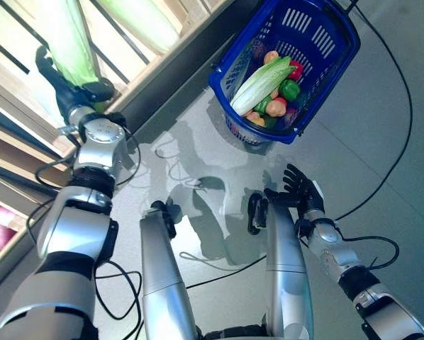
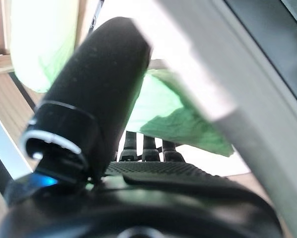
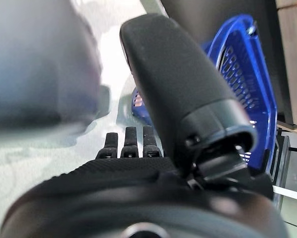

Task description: Put vegetables into the basket

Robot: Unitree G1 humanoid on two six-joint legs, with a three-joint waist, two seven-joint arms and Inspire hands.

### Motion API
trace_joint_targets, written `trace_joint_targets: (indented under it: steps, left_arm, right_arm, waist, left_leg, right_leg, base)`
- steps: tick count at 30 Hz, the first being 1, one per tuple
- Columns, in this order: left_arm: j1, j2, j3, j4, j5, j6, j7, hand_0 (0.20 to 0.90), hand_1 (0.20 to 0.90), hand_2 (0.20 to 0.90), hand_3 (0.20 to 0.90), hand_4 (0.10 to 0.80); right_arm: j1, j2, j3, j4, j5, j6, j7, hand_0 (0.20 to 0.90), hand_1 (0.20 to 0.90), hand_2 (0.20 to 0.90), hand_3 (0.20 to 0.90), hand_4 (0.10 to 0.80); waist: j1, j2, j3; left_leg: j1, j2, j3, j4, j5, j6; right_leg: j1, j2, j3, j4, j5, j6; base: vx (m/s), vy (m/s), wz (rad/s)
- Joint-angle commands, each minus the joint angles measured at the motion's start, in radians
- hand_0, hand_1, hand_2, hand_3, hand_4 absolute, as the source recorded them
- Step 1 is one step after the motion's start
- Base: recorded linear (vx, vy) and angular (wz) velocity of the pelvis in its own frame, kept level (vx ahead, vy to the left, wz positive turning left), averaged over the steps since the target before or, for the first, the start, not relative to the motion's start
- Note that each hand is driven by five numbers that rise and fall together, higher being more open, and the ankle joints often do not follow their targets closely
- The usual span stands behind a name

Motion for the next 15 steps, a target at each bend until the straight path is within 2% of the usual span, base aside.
trace_joint_targets:
  steps: [1,3,4,5,10,15]
  left_arm:
    - [-0.048,0.059,-0.037,0.057,-0.032,0.003,-0.016,0.9,0.9,0.9,0.9,0.8]
    - [-0.05,0.07,-0.038,0.082,-0.08,0.017,-0.058,0.9,0.9,0.9,0.9,0.8]
    - [-0.05,0.075,-0.04,0.093,-0.091,0.007,-0.078,0.505,0.505,0.505,0.505,0.536]
    - [-0.045,0.077,-0.036,0.095,-0.107,-0.006,-0.086,0.3,0.3,0.3,0.3,0.4]
    - [-0.02,0.086,-0.031,0.088,-0.131,-0.015,-0.105,0.3,0.3,0.3,0.3,0.4]
    - [0.032,0.1,0.0,0.092,-0.155,-0.036,-0.137,0.3,0.3,0.3,0.3,0.4]
  right_arm:
    - [0.037,-0.025,-0.054,-0.053,0.043,-0.059,0.001,0.9,0.9,0.9,0.9,0.8]
    - [0.05,-0.033,-0.058,-0.061,0.039,-0.072,0.011,0.9,0.9,0.9,0.9,0.8]
    - [0.059,-0.036,-0.06,-0.066,0.032,-0.083,0.013,0.9,0.9,0.9,0.9,0.8]
    - [0.073,-0.038,-0.06,-0.075,0.024,-0.099,0.013,0.9,0.9,0.9,0.9,0.8]
    - [0.079,-0.045,-0.059,-0.087,0.021,-0.116,0.016,0.9,0.9,0.9,0.9,0.8]
    - [0.091,-0.049,-0.059,-0.086,0.013,-0.133,0.036,0.9,0.9,0.9,0.9,0.8]
  waist:
    - [-0.008,-0.005,-0.009]
    - [-0.014,-0.005,-0.01]
    - [-0.016,-0.004,-0.011]
    - [-0.017,-0.003,-0.011]
    - [-0.018,0.006,-0.015]
    - [-0.024,0.03,-0.034]
  left_leg:
    - [0.065,0.01,0.066,0.019,-0.133,0.052]
    - [0.053,0.013,0.065,0.039,-0.14,0.056]
    - [0.05,0.014,0.065,0.043,-0.142,0.057]
    - [0.051,0.016,0.066,0.045,-0.144,0.058]
    - [0.07,0.026,0.076,0.041,-0.148,0.061]
    - [0.18,0.041,0.108,-0.021,-0.143,0.059]
  right_leg:
    - [0.09,-0.044,0.03,-0.059,-0.013,0.015]
    - [0.08,-0.045,0.032,-0.048,-0.016,0.012]
    - [0.077,-0.046,0.032,-0.046,-0.017,0.012]
    - [0.079,-0.048,0.03,-0.044,-0.02,0.011]
    - [0.093,-0.055,0.027,-0.044,-0.026,0.01]
    - [0.193,-0.058,0.026,-0.094,-0.033,0.009]
  base:
    - [-0.008,0.04,-0.35]
    - [-0.006,0.036,-0.06]
    - [-0.001,0.037,0.21]
    - [-0.001,0.03,0.14]
    - [-0.003,0.008,-0.03]
    - [0.012,0.009,-0.01]
